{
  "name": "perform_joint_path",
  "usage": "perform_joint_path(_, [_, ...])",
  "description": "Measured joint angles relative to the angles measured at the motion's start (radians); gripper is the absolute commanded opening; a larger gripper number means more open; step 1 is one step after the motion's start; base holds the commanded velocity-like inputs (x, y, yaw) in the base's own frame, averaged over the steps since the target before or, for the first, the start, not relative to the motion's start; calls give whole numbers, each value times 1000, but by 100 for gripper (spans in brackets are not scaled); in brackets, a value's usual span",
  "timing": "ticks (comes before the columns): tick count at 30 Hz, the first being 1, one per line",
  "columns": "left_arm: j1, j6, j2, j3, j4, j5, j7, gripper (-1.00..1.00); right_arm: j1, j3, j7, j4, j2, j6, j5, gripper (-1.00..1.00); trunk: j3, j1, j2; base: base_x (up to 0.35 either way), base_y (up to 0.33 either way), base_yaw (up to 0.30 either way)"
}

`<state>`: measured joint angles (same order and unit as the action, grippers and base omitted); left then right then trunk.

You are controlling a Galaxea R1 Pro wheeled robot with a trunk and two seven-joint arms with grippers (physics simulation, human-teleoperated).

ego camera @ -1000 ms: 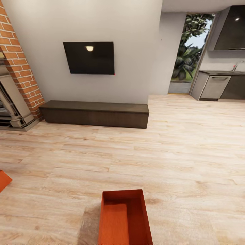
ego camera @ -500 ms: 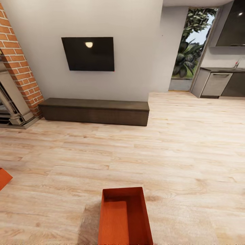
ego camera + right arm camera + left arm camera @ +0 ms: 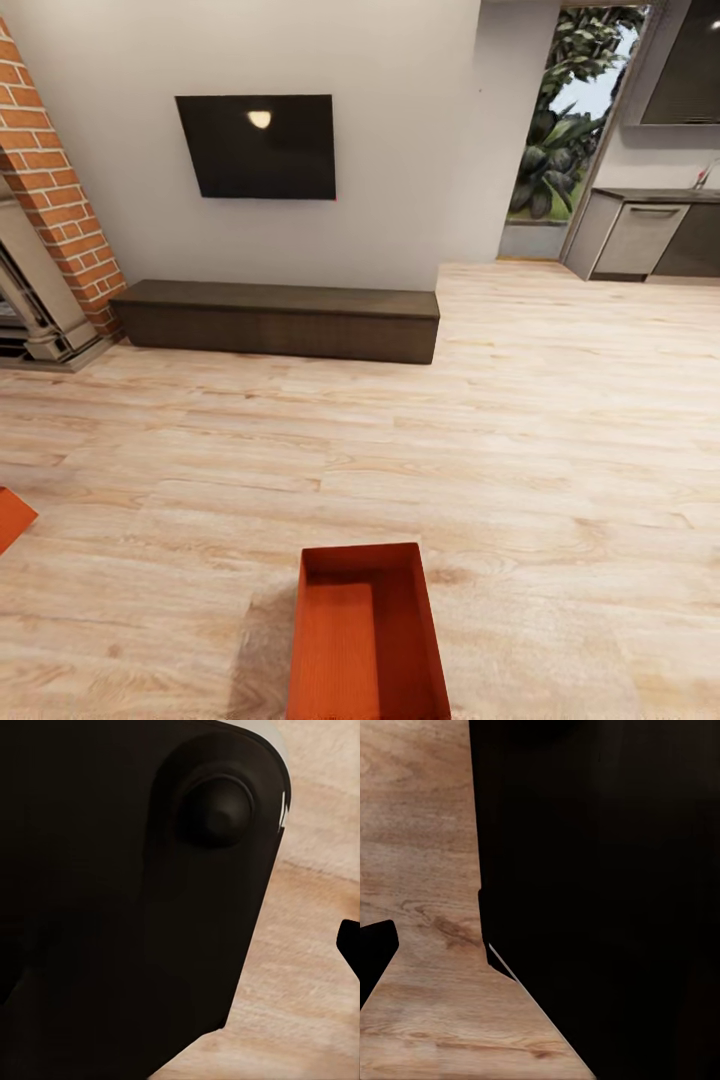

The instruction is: Move the two storage containers from the living room to the garage. In the garage, place one container on the floor and stack the other container on top of it (either order is fine).

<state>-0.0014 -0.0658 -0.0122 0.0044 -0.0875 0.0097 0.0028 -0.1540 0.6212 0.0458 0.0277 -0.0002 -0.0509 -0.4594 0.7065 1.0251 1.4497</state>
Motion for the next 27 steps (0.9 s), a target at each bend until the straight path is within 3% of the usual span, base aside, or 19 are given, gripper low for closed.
perform_joint_path(27, [0, 0, 2, -3, -16, 1, 0, 100, 0, 1, 0, 0, 1, -28, 0, 100, 43, 0, 0, 0, 0, 0])
